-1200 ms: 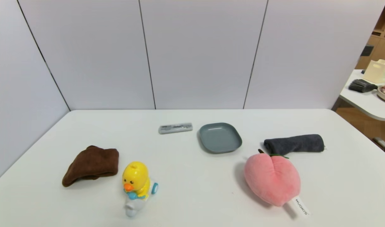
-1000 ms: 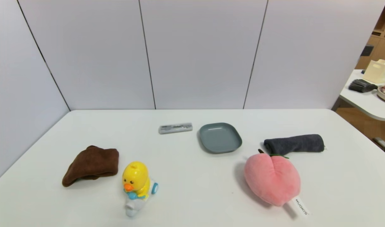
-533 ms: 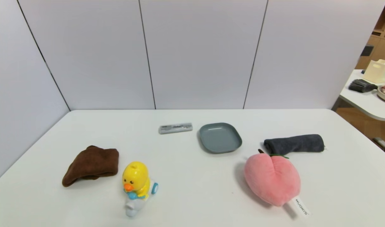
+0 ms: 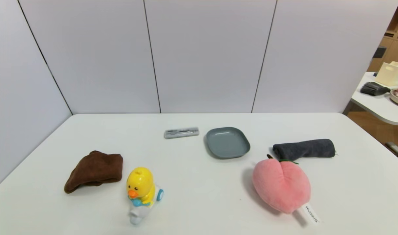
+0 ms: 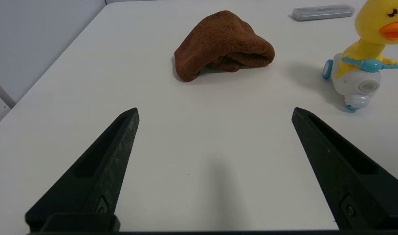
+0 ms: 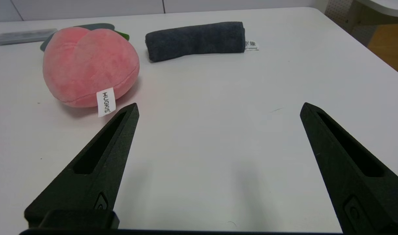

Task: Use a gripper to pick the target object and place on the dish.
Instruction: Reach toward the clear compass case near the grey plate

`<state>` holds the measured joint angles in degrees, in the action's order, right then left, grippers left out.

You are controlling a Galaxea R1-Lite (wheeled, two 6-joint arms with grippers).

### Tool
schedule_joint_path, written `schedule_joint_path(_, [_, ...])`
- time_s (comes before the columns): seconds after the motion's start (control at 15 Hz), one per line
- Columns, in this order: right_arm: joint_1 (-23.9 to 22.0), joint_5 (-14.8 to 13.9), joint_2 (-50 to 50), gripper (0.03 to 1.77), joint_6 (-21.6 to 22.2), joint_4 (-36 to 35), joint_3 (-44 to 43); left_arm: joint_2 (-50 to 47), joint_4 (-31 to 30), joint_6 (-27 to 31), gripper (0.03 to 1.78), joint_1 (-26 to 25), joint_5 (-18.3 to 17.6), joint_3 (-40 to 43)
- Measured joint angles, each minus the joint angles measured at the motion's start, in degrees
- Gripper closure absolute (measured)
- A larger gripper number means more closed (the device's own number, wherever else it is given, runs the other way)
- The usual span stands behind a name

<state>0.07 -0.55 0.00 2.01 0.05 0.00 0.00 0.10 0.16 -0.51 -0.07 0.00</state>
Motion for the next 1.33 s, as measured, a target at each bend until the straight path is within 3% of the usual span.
schedule_joint_path(0.33, [0.0, 0.0, 0.0, 0.09, 0.0, 0.0, 0.0, 0.4, 2.5, 0.1, 0.12, 0.0, 0.0, -1.1])
schedule_joint_path(0.6, [0.0, 0.0, 0.0, 0.09, 0.0, 0.0, 0.0, 7.6, 13.8, 3.7, 0.12, 0.1, -0.8, -15.7])
schedule_joint_path(0.87, [0.0, 0.0, 0.0, 0.09, 0.0, 0.0, 0.0, 24.7, 22.5, 11.8, 0.12, 0.9, -1.3, -32.7])
schedule_joint_path(1.33, [0.0, 0.0, 0.0, 0.09, 0.0, 0.0, 0.0, 63.8, 24.7, 27.1, 0.12, 5.7, -3.8, -61.7])
